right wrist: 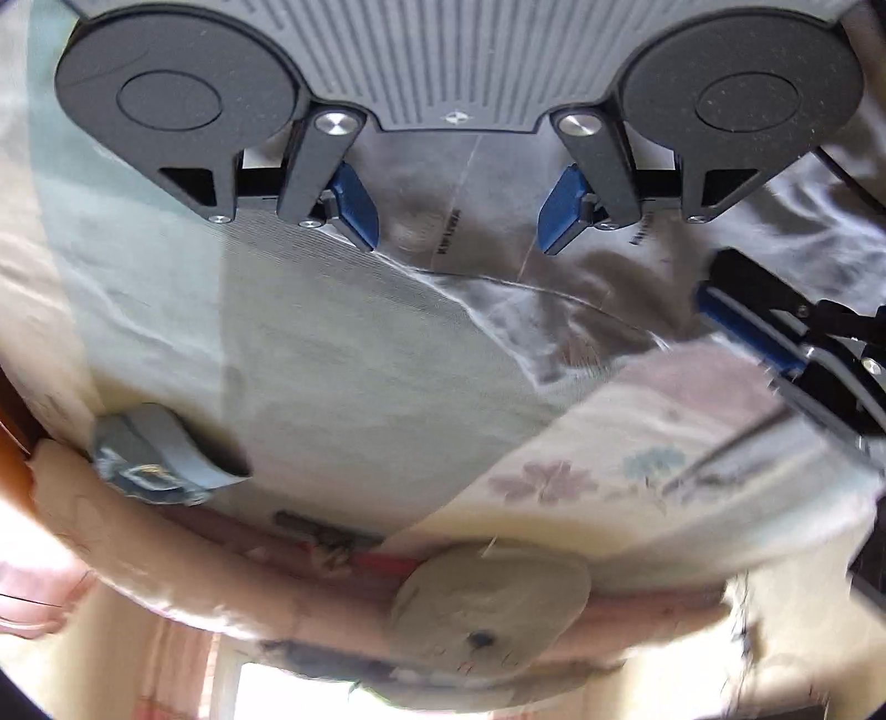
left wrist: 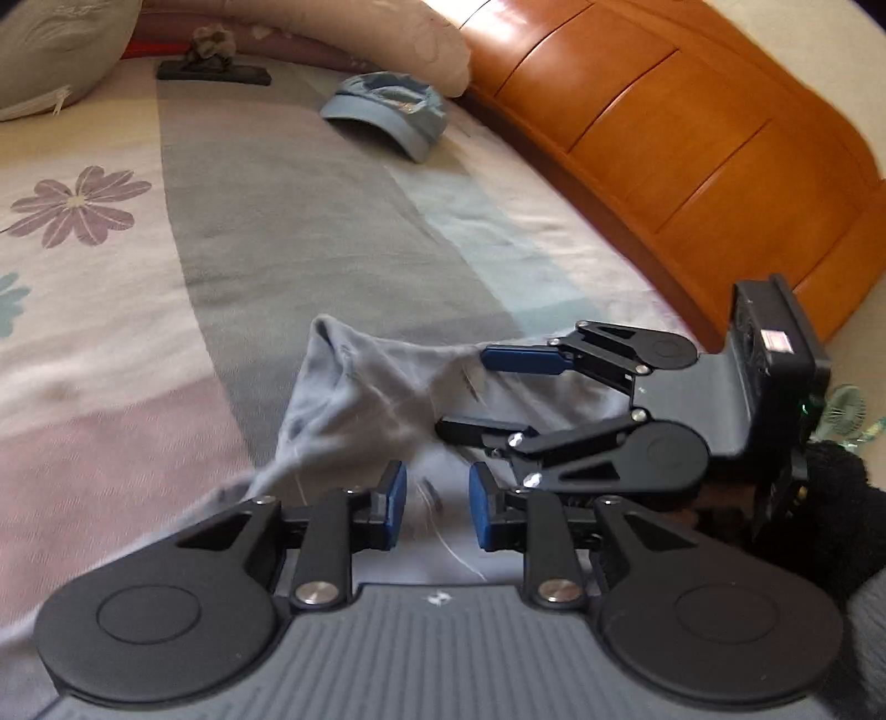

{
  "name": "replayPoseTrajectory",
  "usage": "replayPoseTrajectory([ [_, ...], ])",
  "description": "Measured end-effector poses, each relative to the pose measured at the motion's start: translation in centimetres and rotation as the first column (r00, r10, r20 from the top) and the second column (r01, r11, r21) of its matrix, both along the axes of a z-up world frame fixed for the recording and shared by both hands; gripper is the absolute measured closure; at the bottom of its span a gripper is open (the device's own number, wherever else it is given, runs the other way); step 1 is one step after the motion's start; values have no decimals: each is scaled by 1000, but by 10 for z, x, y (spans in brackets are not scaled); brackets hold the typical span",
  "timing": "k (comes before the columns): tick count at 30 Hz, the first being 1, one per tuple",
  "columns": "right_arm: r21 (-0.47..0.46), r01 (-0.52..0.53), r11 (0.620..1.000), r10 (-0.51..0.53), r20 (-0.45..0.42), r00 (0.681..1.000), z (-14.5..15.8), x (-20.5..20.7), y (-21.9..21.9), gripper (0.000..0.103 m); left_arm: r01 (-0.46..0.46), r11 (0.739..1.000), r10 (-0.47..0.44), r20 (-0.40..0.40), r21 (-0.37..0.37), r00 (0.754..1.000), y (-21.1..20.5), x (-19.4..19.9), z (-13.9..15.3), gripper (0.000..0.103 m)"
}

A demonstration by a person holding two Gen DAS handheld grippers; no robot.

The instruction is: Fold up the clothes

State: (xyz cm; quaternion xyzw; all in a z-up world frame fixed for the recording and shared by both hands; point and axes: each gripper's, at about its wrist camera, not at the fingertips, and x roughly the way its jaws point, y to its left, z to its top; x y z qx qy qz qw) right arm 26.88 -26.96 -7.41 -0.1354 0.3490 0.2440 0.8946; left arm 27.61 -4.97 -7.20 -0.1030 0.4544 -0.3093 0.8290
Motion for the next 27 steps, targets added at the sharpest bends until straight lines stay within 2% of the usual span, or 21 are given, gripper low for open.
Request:
replayPoseTrajectory([
  [1,-14,-5,1000,5,1,1000,-5,5,2,32,-49,999,49,-12,12,999,1,6,-6,81],
  [2,-6,2,1000,-2,-5,1000,-5,7,-1,32,-98,995,98,-35,-3,995,7,12,-11,87],
  [5,-1,40,999,-40,-15,999,5,3,-13,32,-169,984,163,-101,-55,981,20,14,-9,85],
  [6,-6,54,998,-55,-15,998,9,-1,-17,32,-168,983,161,-106,-68,981,21,12,-5,80],
  [11,22,109,994,-108,-27,994,18,-35,-44,30,-46,992,47,4,-119,999,-3,10,17,68],
  [13,40,147,988,-145,-40,989,12,-41,-52,30,-67,994,69,26,-89,997,-13,20,12,67],
  [14,47,172,984,-170,-47,984,9,-43,-56,30,-103,994,105,31,-41,994,-16,25,7,66],
  [16,70,228,971,-223,-65,973,5,-43,-65,30,-191,977,188,46,96,981,-17,32,-3,74],
  [17,80,252,964,-247,-66,967,5,-45,-69,30,-220,970,216,43,105,975,-14,32,-4,75],
  [19,95,284,954,-279,-60,958,8,-47,-76,30,-250,967,249,31,45,968,-6,29,5,75],
  [22,115,254,960,-254,-22,967,20,-46,-77,29,-198,980,199,105,-16,974,-12,17,27,71],
  [23,123,233,965,-234,-9,972,22,-43,-74,24,-167,985,170,116,-36,979,-15,15,32,69],
  [26,128,187,974,-186,-19,982,15,-25,-68,22,-91,992,96,59,-89,994,-27,18,22,66],
  [27,116,198,973,-194,-43,980,9,-18,-68,22,-106,993,108,33,-58,994,-30,20,15,66],
])
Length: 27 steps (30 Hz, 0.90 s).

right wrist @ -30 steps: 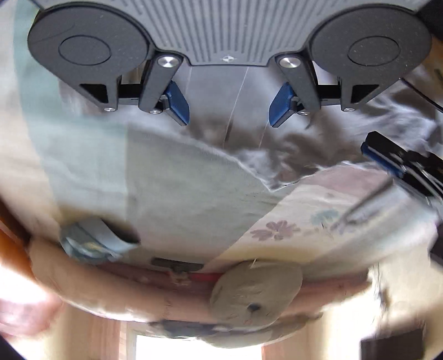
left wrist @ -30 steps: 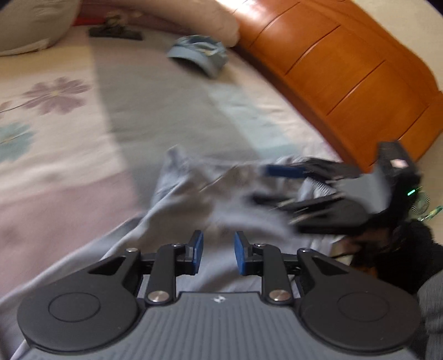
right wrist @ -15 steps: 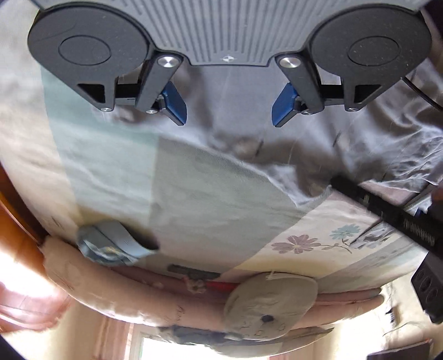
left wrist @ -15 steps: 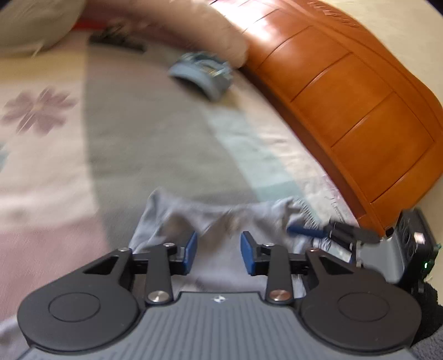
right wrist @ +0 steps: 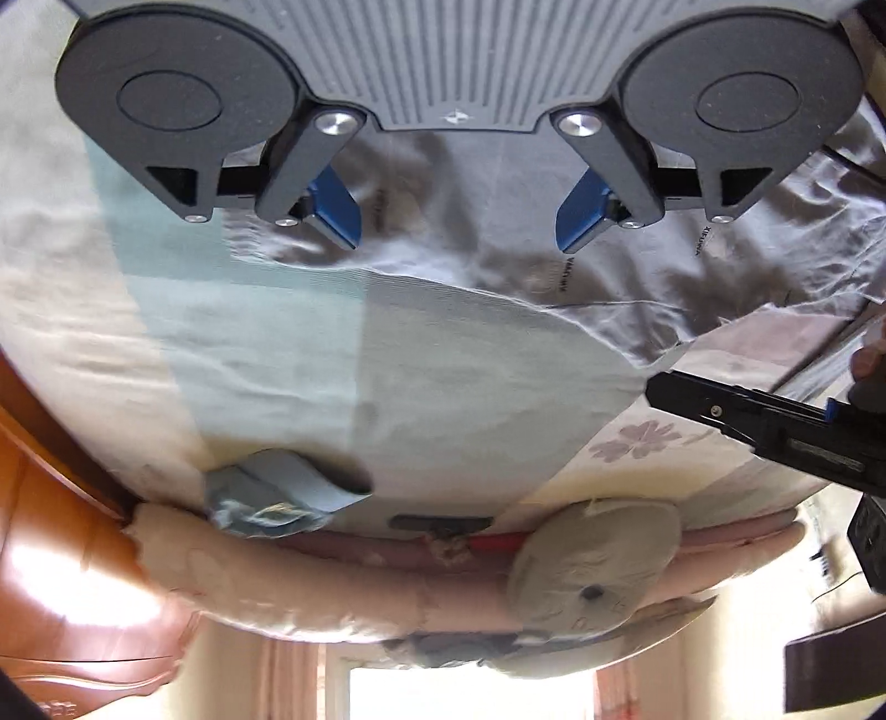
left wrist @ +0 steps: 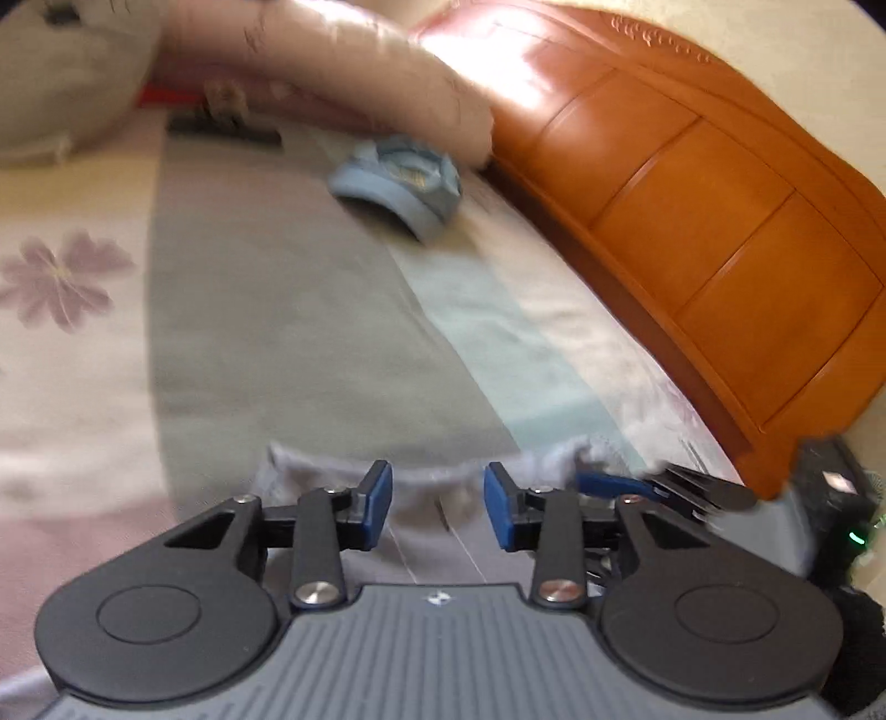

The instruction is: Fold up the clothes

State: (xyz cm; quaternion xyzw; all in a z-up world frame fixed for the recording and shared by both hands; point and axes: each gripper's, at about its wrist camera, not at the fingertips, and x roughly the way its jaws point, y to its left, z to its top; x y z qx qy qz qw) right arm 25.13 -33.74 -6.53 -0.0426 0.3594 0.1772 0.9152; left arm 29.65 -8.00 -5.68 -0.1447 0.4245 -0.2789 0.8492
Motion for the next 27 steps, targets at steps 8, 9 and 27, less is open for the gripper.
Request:
replayPoseTrajectory([
  [8,-65,3,998,-3,-2,1000,-24,7,-8,4,-112,989,119,-63,100,991,5,7,-21,74],
  [9,-86,-10,996,10,4,1000,-26,7,-4,0,-111,988,118,-59,109,991,3,6,-21,74],
  [27,-91,-116,989,106,-112,988,-16,-51,-24,0,-16,960,0,56,278,998,-25,-11,11,57],
])
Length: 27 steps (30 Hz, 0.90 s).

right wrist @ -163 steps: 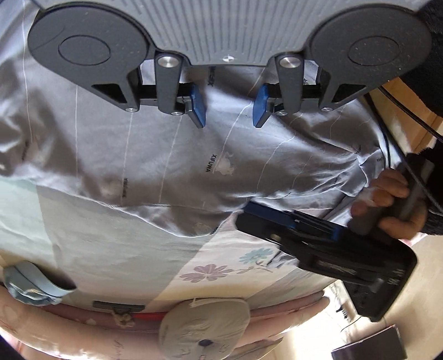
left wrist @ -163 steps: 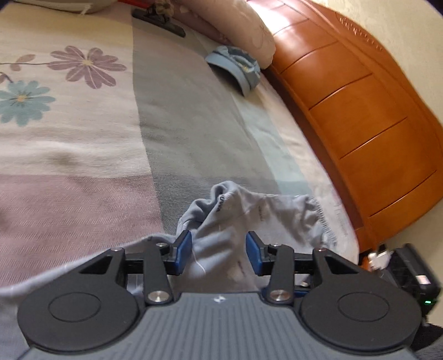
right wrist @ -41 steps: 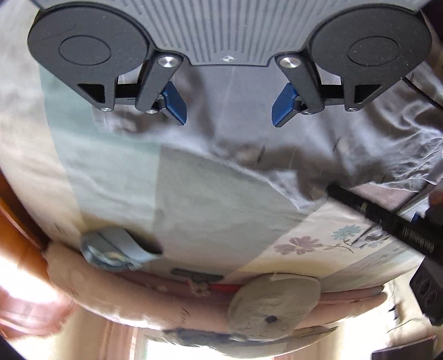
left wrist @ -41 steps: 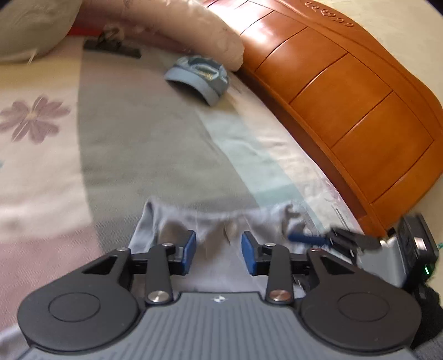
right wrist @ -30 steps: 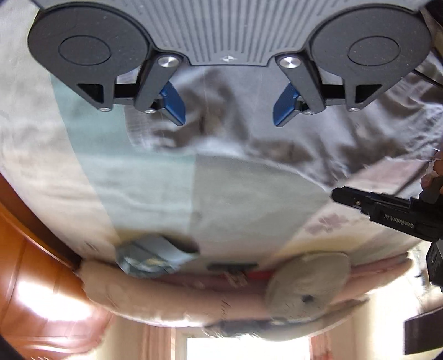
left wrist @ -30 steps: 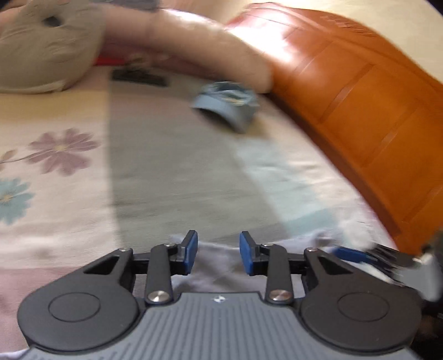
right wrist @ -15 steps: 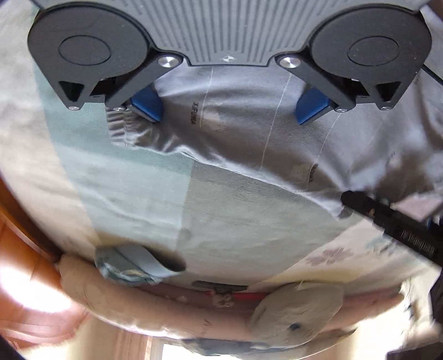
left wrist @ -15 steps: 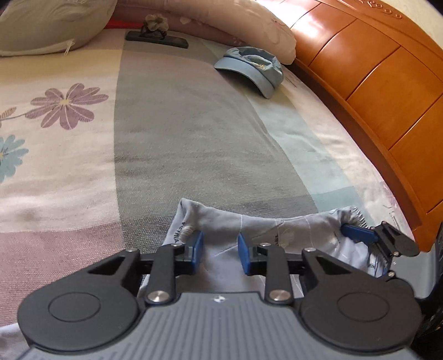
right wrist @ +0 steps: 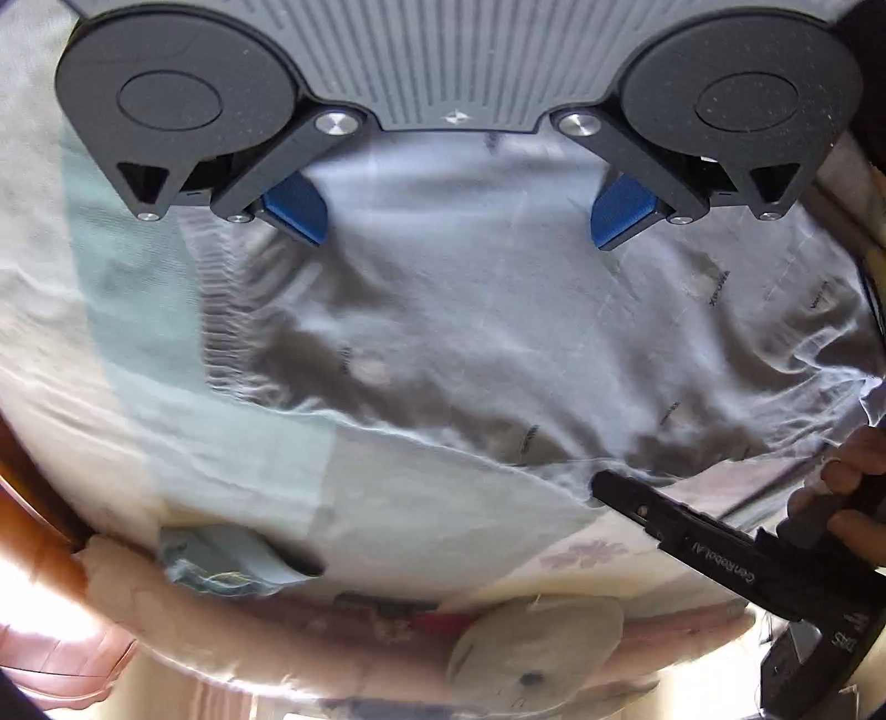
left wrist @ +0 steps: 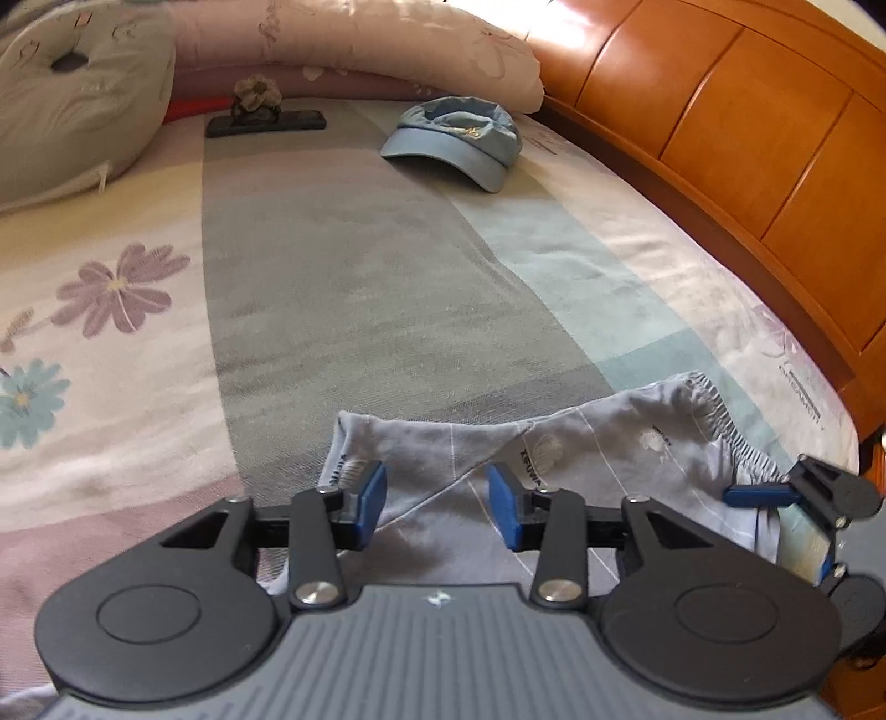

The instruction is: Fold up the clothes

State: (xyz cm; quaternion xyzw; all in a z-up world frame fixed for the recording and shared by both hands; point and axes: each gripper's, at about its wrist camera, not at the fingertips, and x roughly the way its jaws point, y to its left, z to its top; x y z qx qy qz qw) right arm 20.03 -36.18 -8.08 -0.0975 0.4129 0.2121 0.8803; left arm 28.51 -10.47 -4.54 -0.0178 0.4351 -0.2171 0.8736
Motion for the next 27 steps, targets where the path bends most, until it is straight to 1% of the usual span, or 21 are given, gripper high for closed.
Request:
replayPoseTrajectory([
  [1,-4,15,1000,-15,-11,1000,5,0,-1,0,15,1000,-16,13,15,1000,0,-3,4,56],
  [3,41,31,999,-31,3,1000,19,0,-1,0,51,998,-52,38,46,998,0,-11,13,48],
  [5,99,20,995,-22,12,1000,23,-1,0,0,78,994,-81,38,78,996,0,-18,18,45],
  [7,51,30,998,-30,-8,1000,10,0,8,0,92,989,-95,28,112,995,1,-25,22,44],
  [9,-7,40,999,-41,-31,999,-4,2,16,0,87,987,-90,17,134,996,6,-32,25,44],
  [11,-15,46,999,-46,-13,999,-5,-1,18,0,79,988,-80,0,134,997,15,-40,28,44],
  [12,-16,49,999,-49,-2,999,-5,-2,19,0,78,988,-77,-11,130,997,20,-45,29,43],
  [14,-9,76,997,-76,-23,997,-2,1,18,0,78,989,-74,-33,122,997,30,-53,30,40],
  [16,-17,97,995,-98,-30,995,1,3,21,0,83,992,-77,-61,98,995,38,-63,26,39],
  [18,-25,105,994,-106,-23,994,3,1,25,0,92,995,-88,-99,38,991,47,-73,19,39],
  [20,-28,107,994,-108,-11,994,7,-1,33,0,96,995,-100,-145,-39,984,57,-81,8,38],
  [21,-32,114,993,-114,-1,993,9,-2,39,0,89,994,-99,-168,-66,981,62,-84,0,38],
  [23,-44,127,991,-126,15,992,12,-6,50,0,72,993,-90,-220,-90,971,72,-89,-15,37],
  [24,-50,135,990,-134,24,991,15,-9,55,0,71,993,-91,-230,-95,969,77,-91,-19,39],
  [27,-79,176,981,-173,38,984,22,-21,72,0,104,989,-122,-186,-104,975,93,-99,-11,36],
])
